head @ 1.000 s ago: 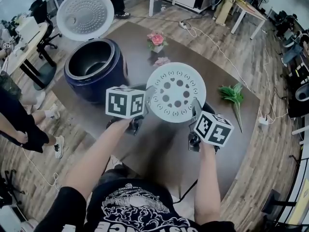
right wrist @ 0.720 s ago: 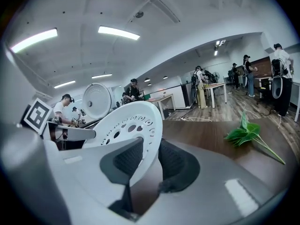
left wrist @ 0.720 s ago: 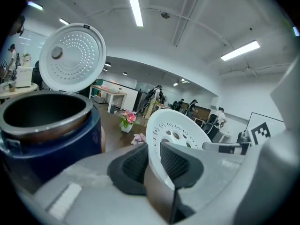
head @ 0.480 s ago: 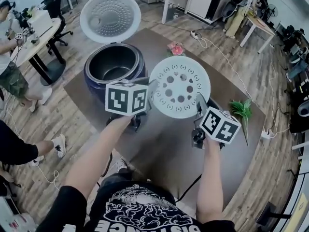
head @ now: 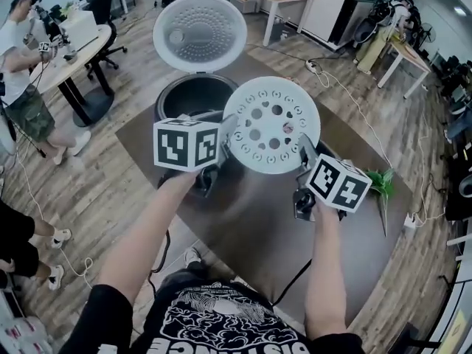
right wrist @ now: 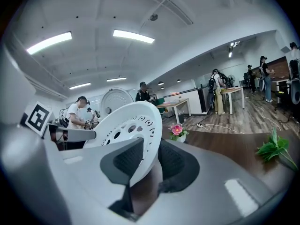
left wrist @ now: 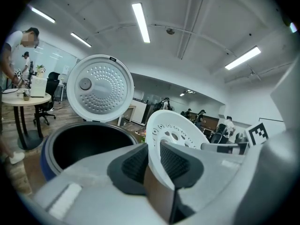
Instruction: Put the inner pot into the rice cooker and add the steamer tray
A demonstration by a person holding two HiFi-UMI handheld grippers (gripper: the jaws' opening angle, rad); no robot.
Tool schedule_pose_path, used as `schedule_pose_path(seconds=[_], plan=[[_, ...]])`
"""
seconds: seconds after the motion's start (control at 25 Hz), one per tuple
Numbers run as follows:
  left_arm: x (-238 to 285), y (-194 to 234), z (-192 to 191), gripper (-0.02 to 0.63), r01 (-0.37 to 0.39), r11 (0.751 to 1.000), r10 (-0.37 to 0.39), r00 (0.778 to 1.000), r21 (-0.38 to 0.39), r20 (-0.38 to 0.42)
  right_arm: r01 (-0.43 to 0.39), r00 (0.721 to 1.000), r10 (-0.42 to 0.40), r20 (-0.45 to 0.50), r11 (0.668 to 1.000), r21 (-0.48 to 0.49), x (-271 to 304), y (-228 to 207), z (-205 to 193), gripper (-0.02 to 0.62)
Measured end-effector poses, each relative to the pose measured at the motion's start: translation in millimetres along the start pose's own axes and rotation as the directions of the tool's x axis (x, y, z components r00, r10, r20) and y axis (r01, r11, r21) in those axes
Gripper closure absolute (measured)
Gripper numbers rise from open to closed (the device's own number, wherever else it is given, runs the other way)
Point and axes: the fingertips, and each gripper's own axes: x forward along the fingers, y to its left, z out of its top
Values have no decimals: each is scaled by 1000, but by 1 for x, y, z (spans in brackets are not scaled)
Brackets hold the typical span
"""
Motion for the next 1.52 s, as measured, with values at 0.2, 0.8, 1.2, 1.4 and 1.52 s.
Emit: schedule_pose_path(seconds=[0.2,0.8,1.2,1.4,1.52], plan=[[-20,42,12,518,-50,998,51,999,-29,20,-31,999,30,-11,999,-33,27,40,8,497],[-58,141,42,518,-113,992,117,991,-61,70,-117,992,115,-46,992,-44,101,129,9,494],[-55,184,46,518,-126,989,131,990,-79,59,-115,991,111,-70,993,-42,136,150,4,492],[-50,200,45,518,-116,990,120,991,-78,55,-97,992,93,-81,994,-46,152,155,-4,494],[-45,207,38,518,-111,990,114,993,-86,28,-79,992,73,-107,995,-54,159,154,-11,492]])
